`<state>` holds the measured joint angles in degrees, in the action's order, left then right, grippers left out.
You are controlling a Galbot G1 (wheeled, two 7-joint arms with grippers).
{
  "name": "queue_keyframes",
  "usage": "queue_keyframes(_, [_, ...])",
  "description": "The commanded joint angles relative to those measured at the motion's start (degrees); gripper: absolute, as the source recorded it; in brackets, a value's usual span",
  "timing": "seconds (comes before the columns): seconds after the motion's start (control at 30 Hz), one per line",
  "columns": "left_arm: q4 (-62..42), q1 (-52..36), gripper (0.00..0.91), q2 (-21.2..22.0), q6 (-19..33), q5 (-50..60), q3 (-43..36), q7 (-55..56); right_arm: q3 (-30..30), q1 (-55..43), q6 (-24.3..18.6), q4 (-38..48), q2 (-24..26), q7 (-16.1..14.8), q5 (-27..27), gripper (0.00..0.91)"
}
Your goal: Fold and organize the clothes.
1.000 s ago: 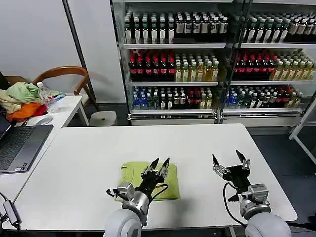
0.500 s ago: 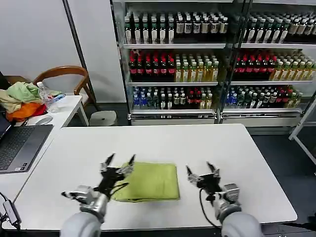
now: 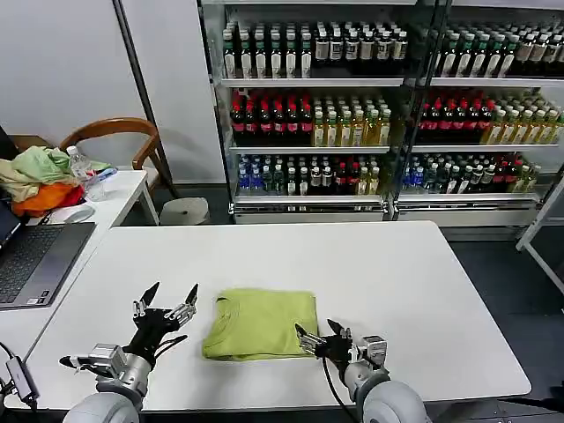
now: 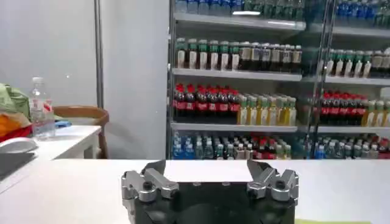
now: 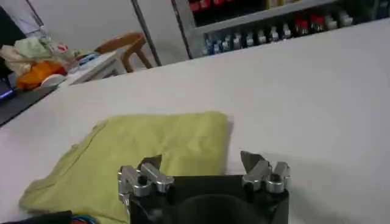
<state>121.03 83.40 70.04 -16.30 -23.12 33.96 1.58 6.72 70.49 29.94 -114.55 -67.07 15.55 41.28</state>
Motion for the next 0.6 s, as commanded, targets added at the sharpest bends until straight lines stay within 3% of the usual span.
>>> queue_keyframes(0.03, [0.43, 1.6, 0.907, -1.29, -0.02, -0.77, 2.32, -0.52, -1.51, 0.01, -0.45, 1.49, -0.69, 0.7, 3.57, 0.907])
queue_keyframes(0.07, [0.48, 1.63, 0.907, -1.39, -0.33, -1.29, 2.28, -0.57, -1.34, 0.17, -0.83, 1.39, -0.74, 0.95, 3.54, 0.907])
queue_keyframes(0.1, [0.5, 1.69, 0.907, -1.5, -0.45, -1.67, 2.19, -0.57, -1.1, 0.25, -0.75, 1.37, -0.74, 1.02, 3.68, 0.796])
queue_keyframes(0.13, [0.79, 1.96, 0.907, -1.79, -0.99, -2.67, 2.04, -0.56, -0.78, 0.32, -0.7, 1.46, -0.77, 1.17, 3.84, 0.181])
queue_keyframes(0.17, [1.14, 2.07, 0.907, -2.1, -1.79, -3.09, 1.93, -0.58, -0.72, 0.31, -0.81, 1.63, -0.8, 1.26, 3.83, 0.0])
queue_keyframes(0.6, [1.11, 1.22, 0.907, -1.29, -3.42, -3.79, 0.62, -0.47, -1.44, -0.13, -1.53, 2.86, -2.05, 1.0, 3.98, 0.0])
